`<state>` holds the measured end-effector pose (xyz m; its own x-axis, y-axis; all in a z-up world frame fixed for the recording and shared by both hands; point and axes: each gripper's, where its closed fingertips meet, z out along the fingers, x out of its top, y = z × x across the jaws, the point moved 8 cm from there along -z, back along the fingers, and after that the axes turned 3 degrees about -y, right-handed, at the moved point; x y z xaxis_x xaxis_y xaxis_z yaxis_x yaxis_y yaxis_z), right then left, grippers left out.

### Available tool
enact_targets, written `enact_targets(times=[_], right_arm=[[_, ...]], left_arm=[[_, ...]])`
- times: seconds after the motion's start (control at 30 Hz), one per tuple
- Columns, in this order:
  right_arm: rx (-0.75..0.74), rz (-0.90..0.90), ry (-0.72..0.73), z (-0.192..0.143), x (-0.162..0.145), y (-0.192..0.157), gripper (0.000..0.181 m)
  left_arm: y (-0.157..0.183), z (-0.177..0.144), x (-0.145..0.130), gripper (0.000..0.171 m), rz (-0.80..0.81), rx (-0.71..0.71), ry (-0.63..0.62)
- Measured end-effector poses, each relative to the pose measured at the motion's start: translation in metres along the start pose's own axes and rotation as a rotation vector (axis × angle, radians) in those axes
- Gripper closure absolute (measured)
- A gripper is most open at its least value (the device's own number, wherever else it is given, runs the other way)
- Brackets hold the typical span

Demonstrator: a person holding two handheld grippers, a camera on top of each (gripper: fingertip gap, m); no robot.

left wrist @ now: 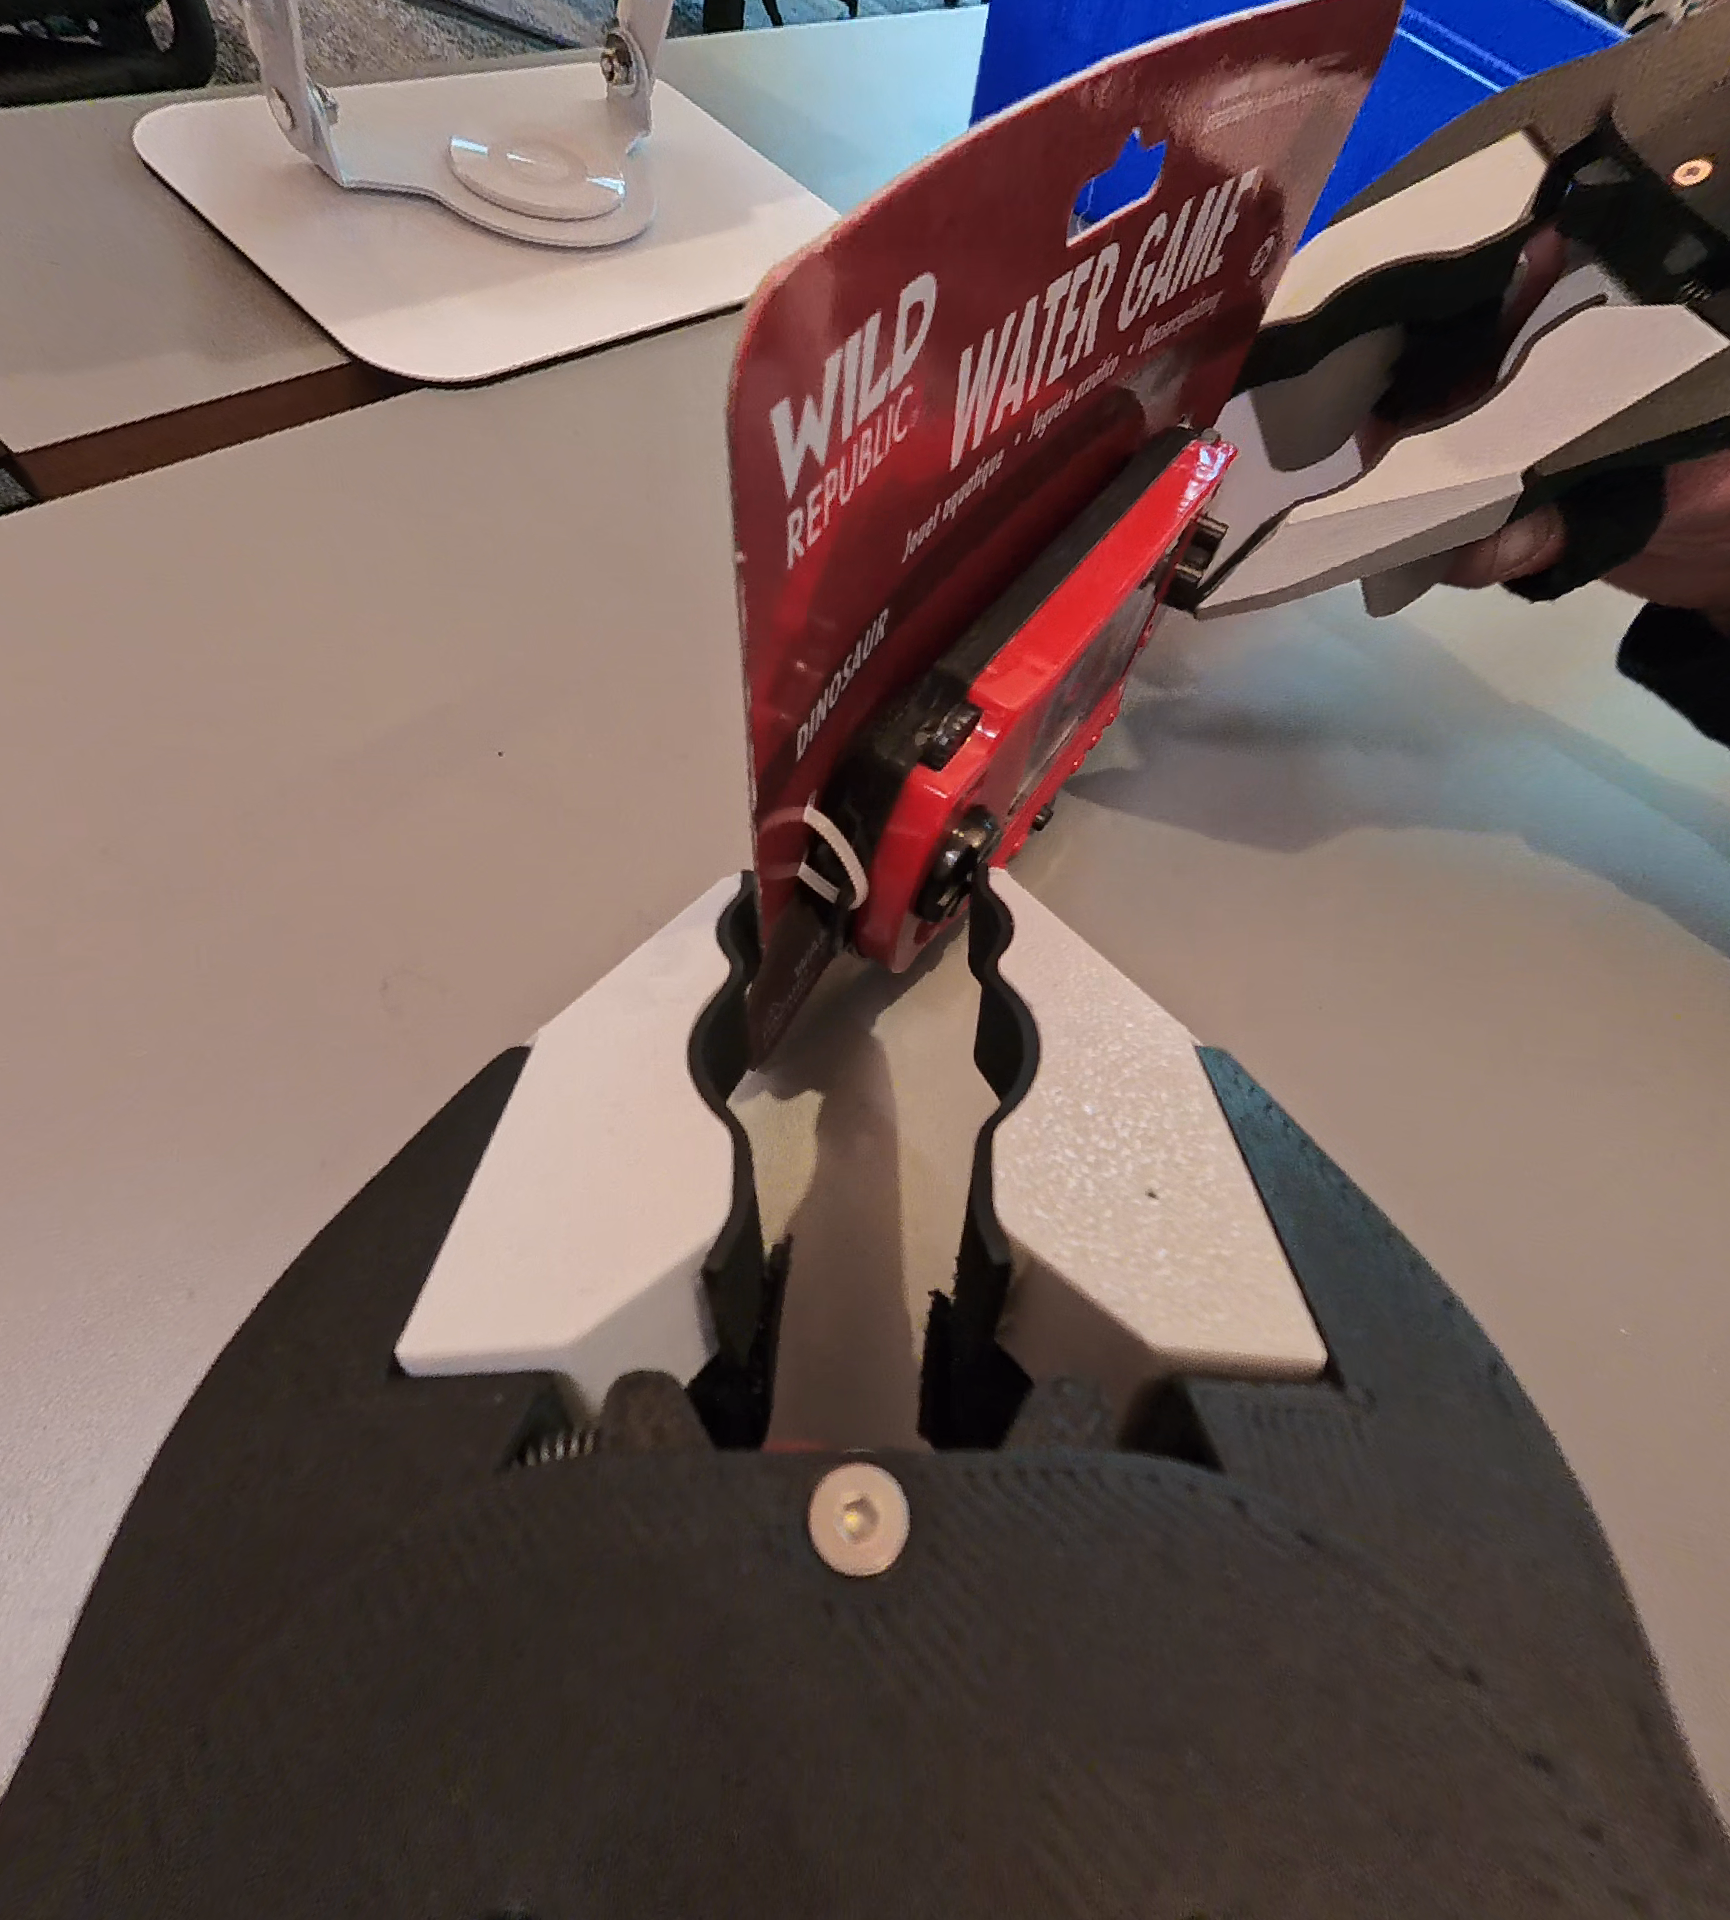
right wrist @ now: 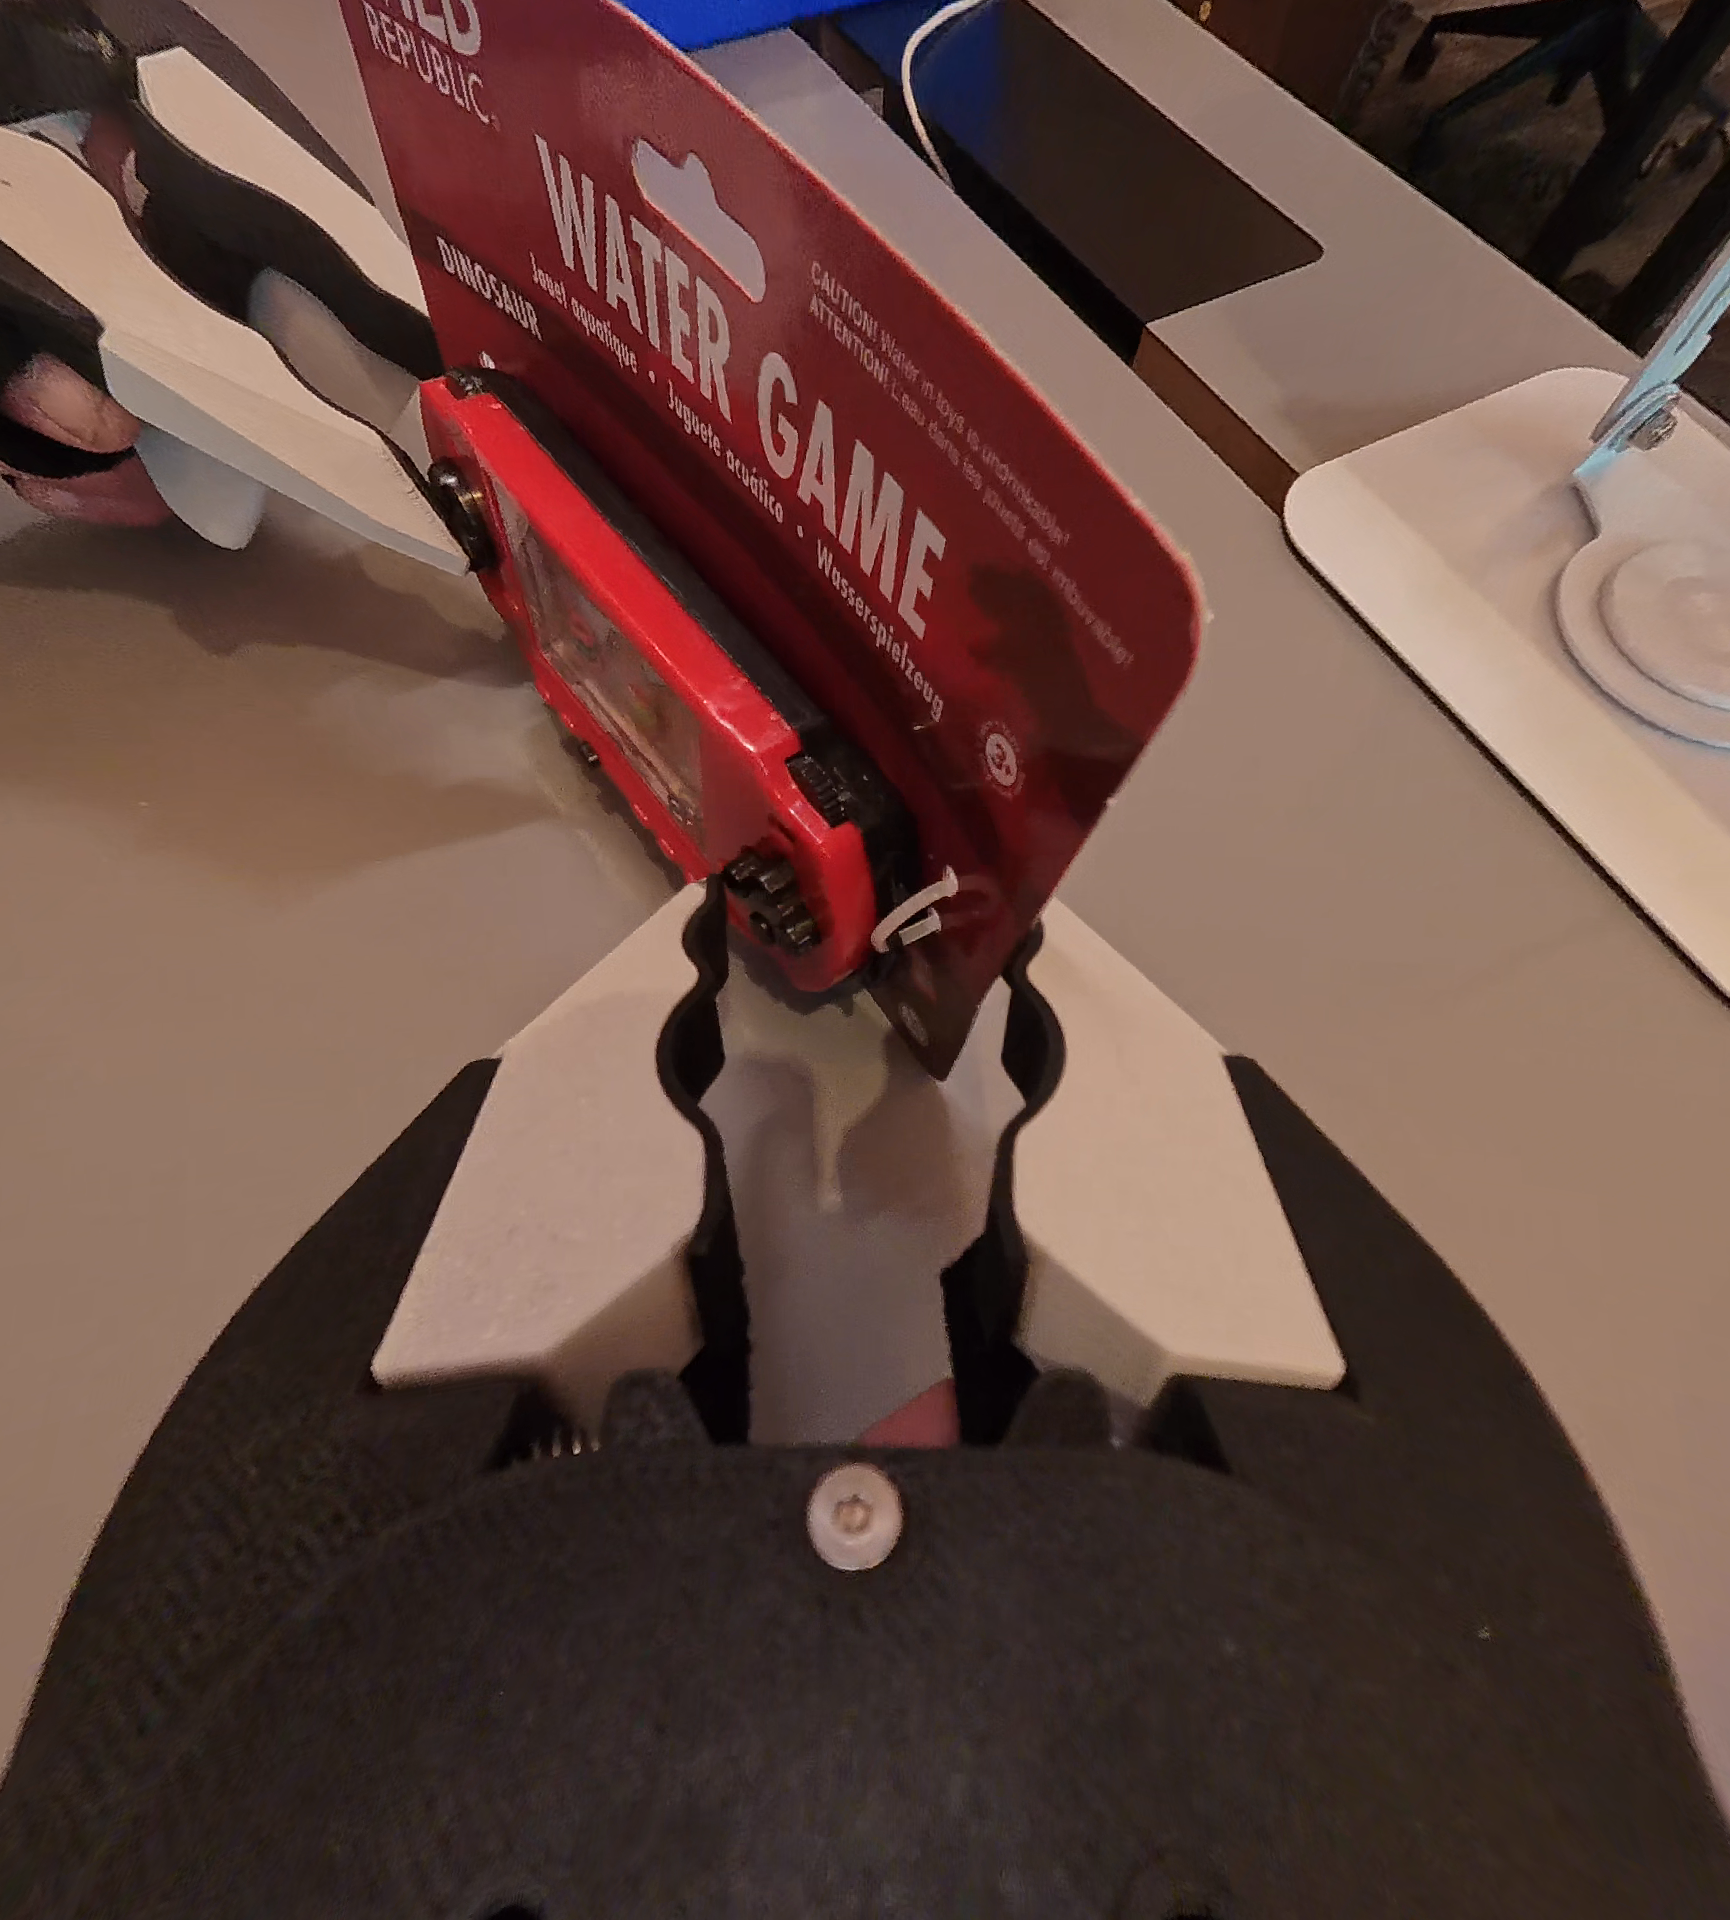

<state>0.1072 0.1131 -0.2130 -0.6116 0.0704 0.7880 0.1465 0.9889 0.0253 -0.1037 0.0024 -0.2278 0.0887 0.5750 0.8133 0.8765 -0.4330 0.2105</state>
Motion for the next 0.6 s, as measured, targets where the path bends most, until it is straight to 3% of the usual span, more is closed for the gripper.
enact_targets(times=[0.6], right_arm=[[-0.015, 0.025, 0.002, 0.0017, 0.0009, 0.0010, 0.143]], left_arm=[[-0.0013, 0.0015, 0.0013, 0.135, 0.006, 0.005, 0.002]])
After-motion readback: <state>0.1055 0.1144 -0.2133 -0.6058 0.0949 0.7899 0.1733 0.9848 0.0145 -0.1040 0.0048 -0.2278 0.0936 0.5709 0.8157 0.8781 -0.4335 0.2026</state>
